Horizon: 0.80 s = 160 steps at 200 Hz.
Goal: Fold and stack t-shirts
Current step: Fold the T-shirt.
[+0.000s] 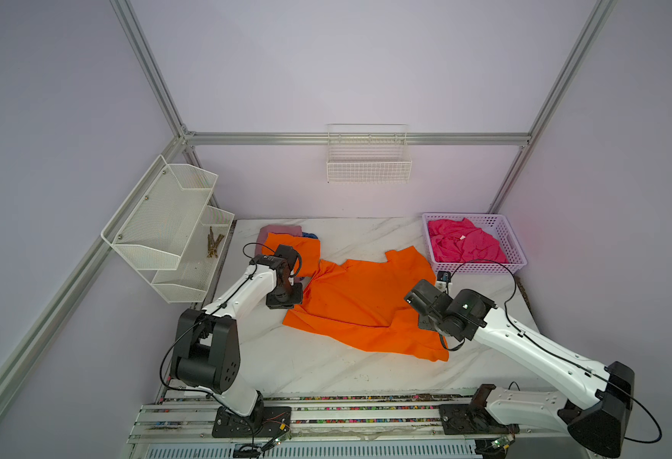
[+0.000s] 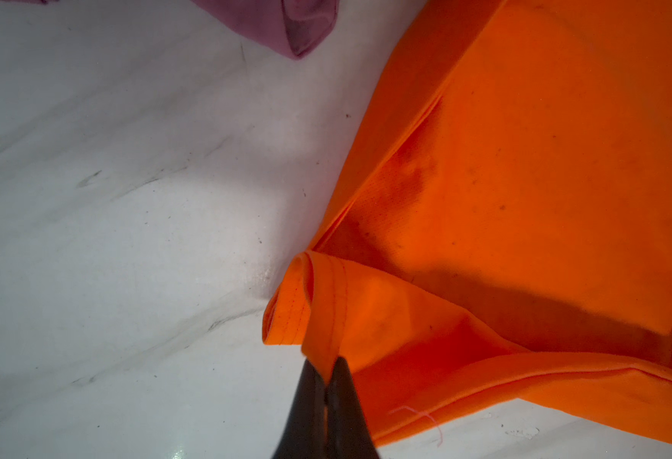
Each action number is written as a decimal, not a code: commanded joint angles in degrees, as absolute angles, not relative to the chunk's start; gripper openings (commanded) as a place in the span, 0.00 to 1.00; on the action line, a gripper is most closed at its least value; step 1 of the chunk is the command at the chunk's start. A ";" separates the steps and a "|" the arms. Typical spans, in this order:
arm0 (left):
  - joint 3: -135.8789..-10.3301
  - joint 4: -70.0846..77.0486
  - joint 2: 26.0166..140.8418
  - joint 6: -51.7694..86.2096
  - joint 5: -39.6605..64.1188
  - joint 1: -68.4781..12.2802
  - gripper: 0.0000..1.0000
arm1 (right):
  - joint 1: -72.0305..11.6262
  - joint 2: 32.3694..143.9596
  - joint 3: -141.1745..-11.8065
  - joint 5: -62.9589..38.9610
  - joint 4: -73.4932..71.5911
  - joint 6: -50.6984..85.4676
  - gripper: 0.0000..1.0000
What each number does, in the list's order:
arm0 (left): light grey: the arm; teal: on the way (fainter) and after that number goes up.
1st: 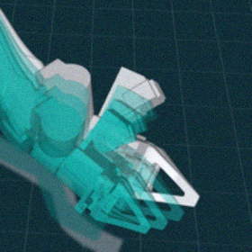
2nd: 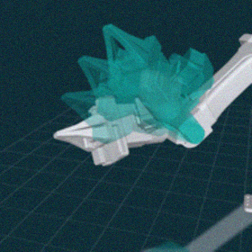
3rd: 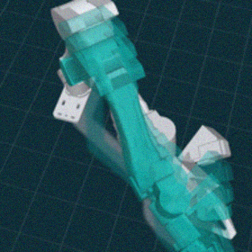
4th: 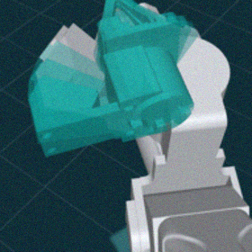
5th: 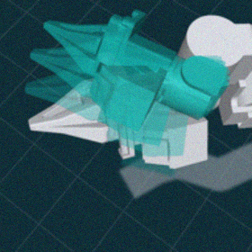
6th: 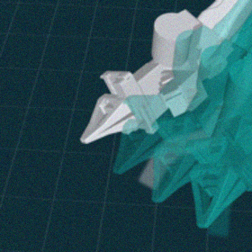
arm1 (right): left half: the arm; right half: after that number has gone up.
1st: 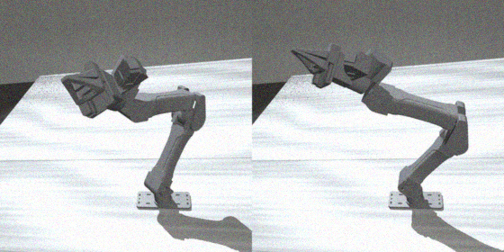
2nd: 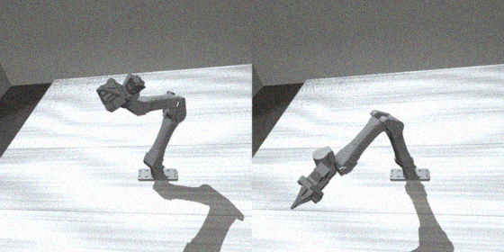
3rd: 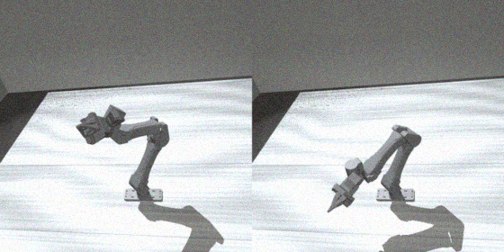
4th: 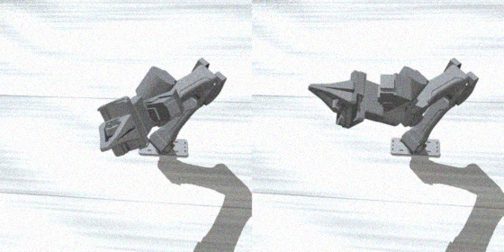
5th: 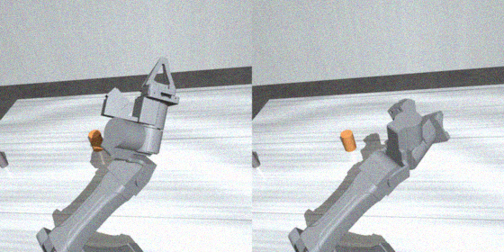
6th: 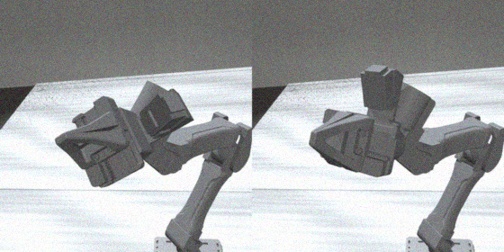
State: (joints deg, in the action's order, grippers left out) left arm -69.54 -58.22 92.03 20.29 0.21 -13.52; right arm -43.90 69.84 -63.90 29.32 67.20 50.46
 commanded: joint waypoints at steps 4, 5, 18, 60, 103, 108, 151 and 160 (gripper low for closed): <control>-71.87 -58.49 92.55 19.50 0.00 -13.09 0.00 | -42.32 71.85 -67.01 30.59 63.48 45.34 0.00; -71.88 -58.51 92.50 19.50 0.00 -13.05 0.00 | -42.30 71.96 -67.13 30.59 63.43 45.26 0.00; -71.80 -58.53 92.51 19.47 -0.14 -13.09 0.00 | -41.85 73.08 -68.17 30.41 62.71 43.90 0.00; -72.06 -58.62 92.52 19.74 -1.17 -13.05 0.00 | -40.37 74.88 -69.10 29.46 60.85 41.53 0.00; -73.82 -59.03 93.20 19.95 -2.37 -13.10 0.00 | -38.60 76.01 -69.43 28.86 59.29 38.59 0.00; -73.85 -59.10 93.28 19.97 -2.42 -13.10 0.00 | -38.37 76.12 -69.43 28.68 59.11 38.21 0.00; -73.66 -59.09 93.69 20.47 -2.90 -13.00 0.00 | -35.57 78.31 -70.26 27.77 56.38 34.60 0.00; -73.43 -59.20 93.69 20.48 -2.99 -13.00 0.00 | -35.02 78.85 -70.86 27.77 55.93 33.54 0.00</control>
State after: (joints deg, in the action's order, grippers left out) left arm -72.23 -58.89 93.43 20.36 -1.96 -13.52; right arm -36.32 77.82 -68.40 27.90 58.81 36.99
